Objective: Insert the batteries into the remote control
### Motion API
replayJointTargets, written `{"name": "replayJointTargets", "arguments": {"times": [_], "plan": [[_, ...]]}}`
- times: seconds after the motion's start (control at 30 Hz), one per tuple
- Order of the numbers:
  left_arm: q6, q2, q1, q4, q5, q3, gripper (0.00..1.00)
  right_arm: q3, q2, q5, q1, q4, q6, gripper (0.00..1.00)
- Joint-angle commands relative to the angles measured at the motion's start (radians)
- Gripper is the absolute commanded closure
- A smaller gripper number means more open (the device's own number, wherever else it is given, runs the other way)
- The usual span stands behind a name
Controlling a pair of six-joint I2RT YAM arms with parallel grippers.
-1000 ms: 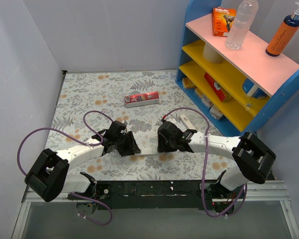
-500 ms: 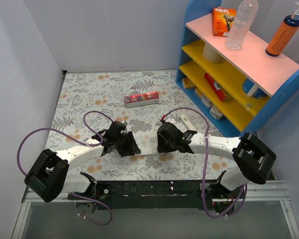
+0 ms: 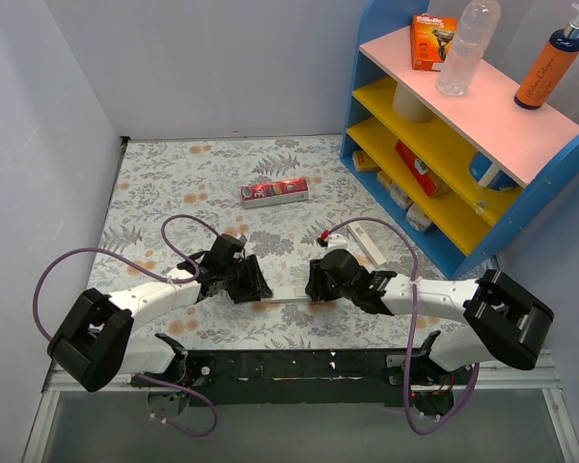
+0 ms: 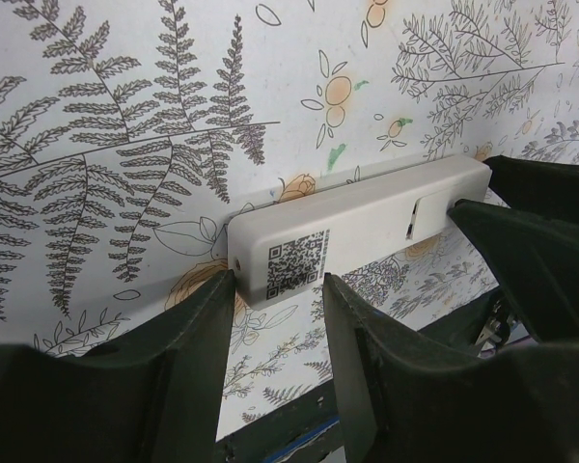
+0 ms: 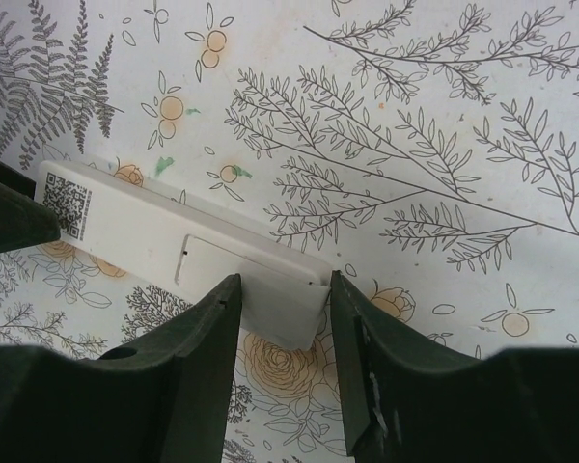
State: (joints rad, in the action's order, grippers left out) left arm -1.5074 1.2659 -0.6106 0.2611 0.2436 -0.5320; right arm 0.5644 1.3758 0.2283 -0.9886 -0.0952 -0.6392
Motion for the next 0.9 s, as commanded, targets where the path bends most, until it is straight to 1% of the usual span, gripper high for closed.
{"name": "replayJointTargets", "arguments": {"times": [0.0,0.2,0.37,0.5,0.73,0.87], "plan": [[0.003,-0.031,-0.002,-0.010,0.017,0.006,0.59,-0.063,0.016,0.003,-0.007,0.031,0.055,0.52],[0.004,-0.034,0.000,-0.008,0.017,0.004,0.59,-0.086,0.031,-0.027,-0.007,0.005,0.098,0.50],[0.007,-0.030,0.000,-0.005,0.017,0.003,0.58,-0.115,-0.003,-0.082,-0.007,-0.050,0.162,0.50],[0.010,-0.019,-0.001,-0.003,0.020,0.000,0.58,-0.113,-0.011,-0.095,-0.007,-0.043,0.219,0.50],[0.015,-0.014,-0.001,-0.003,0.022,-0.006,0.58,-0.090,0.015,-0.064,-0.007,-0.014,0.199,0.49],[0.015,-0.013,-0.001,-0.005,0.023,-0.006,0.58,-0.049,0.042,-0.050,-0.008,0.054,0.167,0.48]]}}
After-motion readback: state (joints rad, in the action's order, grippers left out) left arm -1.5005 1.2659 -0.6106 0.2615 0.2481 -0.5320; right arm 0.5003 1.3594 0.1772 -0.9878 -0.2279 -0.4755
